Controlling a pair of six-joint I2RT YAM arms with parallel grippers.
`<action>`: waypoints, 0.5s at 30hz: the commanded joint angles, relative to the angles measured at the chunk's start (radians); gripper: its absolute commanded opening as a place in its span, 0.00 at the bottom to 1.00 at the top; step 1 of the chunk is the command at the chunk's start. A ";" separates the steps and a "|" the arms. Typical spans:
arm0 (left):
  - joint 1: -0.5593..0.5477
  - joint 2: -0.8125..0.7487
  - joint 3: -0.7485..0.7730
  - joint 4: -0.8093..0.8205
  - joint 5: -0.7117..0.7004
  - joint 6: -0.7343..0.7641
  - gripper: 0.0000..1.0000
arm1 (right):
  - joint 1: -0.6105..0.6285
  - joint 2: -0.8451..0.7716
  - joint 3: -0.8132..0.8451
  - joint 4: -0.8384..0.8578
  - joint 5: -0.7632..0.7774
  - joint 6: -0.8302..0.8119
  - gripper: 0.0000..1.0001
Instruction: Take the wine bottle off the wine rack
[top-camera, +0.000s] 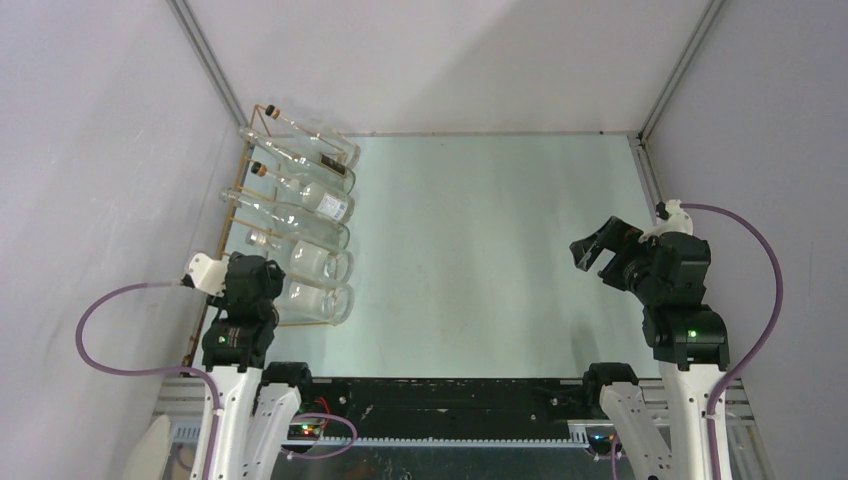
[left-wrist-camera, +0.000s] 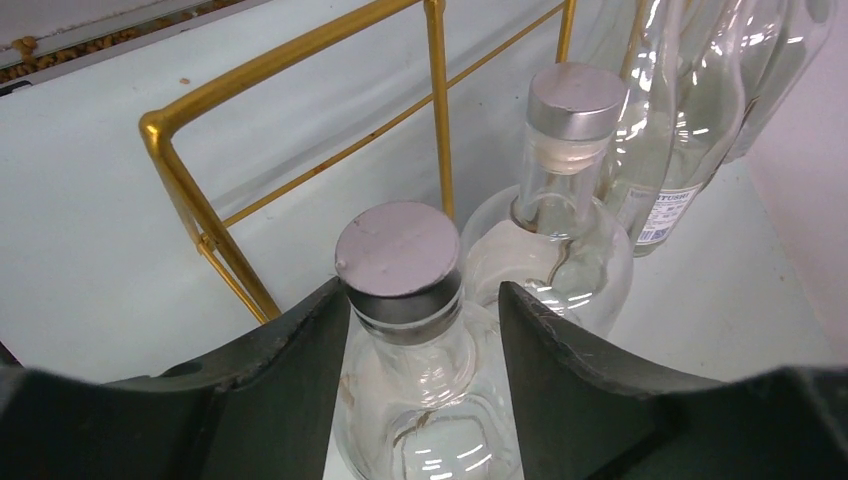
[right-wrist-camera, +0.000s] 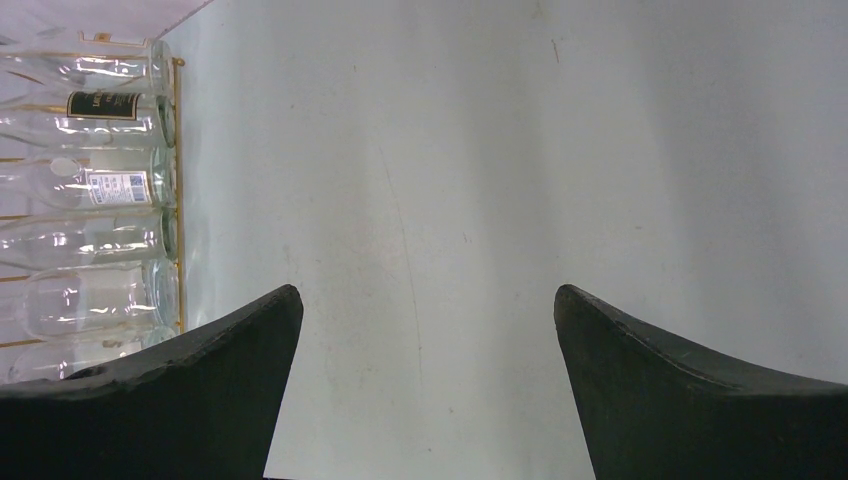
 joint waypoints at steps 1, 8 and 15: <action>0.007 0.021 -0.005 0.059 -0.044 -0.030 0.61 | -0.003 0.002 0.001 0.041 -0.001 -0.015 1.00; 0.007 0.058 -0.018 0.098 -0.061 -0.031 0.58 | -0.003 0.004 0.001 0.040 -0.003 -0.019 1.00; 0.038 0.071 -0.040 0.115 -0.071 -0.030 0.58 | -0.003 0.007 0.001 0.041 0.001 -0.022 1.00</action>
